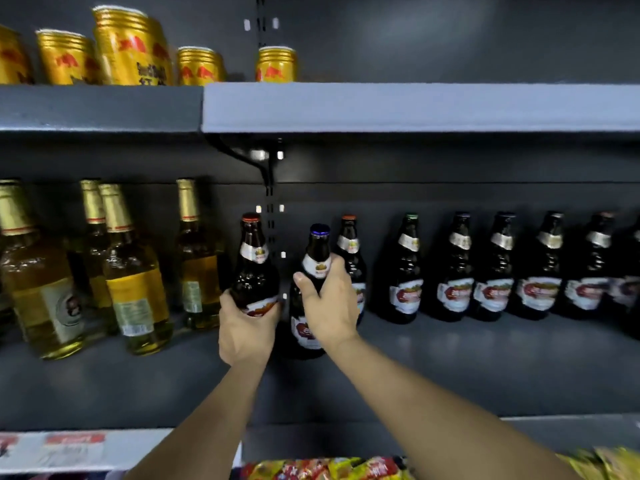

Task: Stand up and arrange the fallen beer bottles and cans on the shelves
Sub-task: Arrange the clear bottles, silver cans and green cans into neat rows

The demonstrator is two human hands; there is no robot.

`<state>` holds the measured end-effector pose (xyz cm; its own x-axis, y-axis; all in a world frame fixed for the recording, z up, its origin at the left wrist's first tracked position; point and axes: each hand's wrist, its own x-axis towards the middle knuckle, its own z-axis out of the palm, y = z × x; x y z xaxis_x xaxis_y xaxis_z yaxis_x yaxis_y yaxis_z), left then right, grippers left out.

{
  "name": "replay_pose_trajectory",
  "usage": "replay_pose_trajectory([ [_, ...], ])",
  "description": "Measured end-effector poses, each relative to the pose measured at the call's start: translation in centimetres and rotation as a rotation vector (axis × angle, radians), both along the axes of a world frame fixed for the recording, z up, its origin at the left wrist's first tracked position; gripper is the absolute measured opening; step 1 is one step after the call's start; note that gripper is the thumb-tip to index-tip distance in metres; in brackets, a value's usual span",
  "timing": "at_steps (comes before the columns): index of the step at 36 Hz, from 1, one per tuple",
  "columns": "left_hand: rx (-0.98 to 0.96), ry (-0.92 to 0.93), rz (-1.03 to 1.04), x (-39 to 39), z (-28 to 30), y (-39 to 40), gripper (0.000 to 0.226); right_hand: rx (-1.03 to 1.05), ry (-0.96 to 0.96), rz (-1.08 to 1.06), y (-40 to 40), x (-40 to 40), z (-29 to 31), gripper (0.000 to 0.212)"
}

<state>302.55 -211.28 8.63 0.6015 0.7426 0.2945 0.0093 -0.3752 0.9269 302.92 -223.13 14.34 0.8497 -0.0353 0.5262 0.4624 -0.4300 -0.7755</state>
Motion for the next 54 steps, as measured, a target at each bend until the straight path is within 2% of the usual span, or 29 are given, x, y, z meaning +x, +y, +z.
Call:
replay_pose_trajectory([
  [3,0.013,-0.023,-0.04,-1.2,0.8,-3.3,0.077,-0.023,0.011,0.005,-3.7,-1.6,0.6,0.038],
  [8,-0.041,-0.04,-0.118,-2.8,1.6,-11.7,0.074,0.055,0.049,-0.029,-12.4,-3.5,0.8,0.035],
  [17,-0.094,0.026,-0.246,-3.7,1.3,-27.9,0.08,0.0,0.088,-0.172,-30.5,-4.9,1.3,0.052],
  [19,-0.089,0.047,-0.276,-3.2,1.2,-30.7,0.08,-0.002,0.104,-0.201,-33.7,-4.8,1.6,0.059],
  [24,-0.07,0.058,-0.34,-0.9,1.1,-36.0,0.079,-0.029,0.093,-0.231,-39.6,-2.8,2.2,0.062],
  [28,-0.056,0.038,-0.387,2.2,1.1,-39.1,0.086,0.033,0.107,-0.268,-42.4,-0.3,2.3,0.061],
  [32,-0.065,0.033,-0.432,5.3,0.7,-41.4,0.088,0.071,0.124,-0.3,-44.3,2.9,2.6,0.048],
  [37,-0.053,0.047,-0.458,7.7,0.1,-43.6,0.089,0.107,0.179,-0.309,-46.5,6.2,3.1,0.055],
  [41,-0.038,0.064,-0.463,8.5,-0.5,-44.8,0.087,0.2,0.207,-0.321,-48.0,8.4,2.4,0.026],
  [43,-0.03,0.072,-0.448,9.0,-0.6,-45.3,0.081,0.205,0.22,-0.31,-48.6,9.2,2.1,0.03],
  [45,-0.026,0.085,-0.427,9.3,-0.6,-45.9,0.083,0.198,0.229,-0.302,-49.1,9.6,2.2,0.047],
  [47,-0.034,0.09,-0.408,9.5,-0.6,-46.4,0.085,0.16,0.233,-0.299,-49.3,9.8,2.4,0.055],
  [50,-0.034,0.088,-0.39,9.6,-0.7,-47.3,0.082,-0.013,0.22,-0.307,-49.5,9.9,2.6,0.064],
  [54,-0.011,0.106,-0.389,9.6,-0.8,-48.4,0.079,-0.182,0.23,-0.349,-49.8,10.1,3.0,0.048],
])
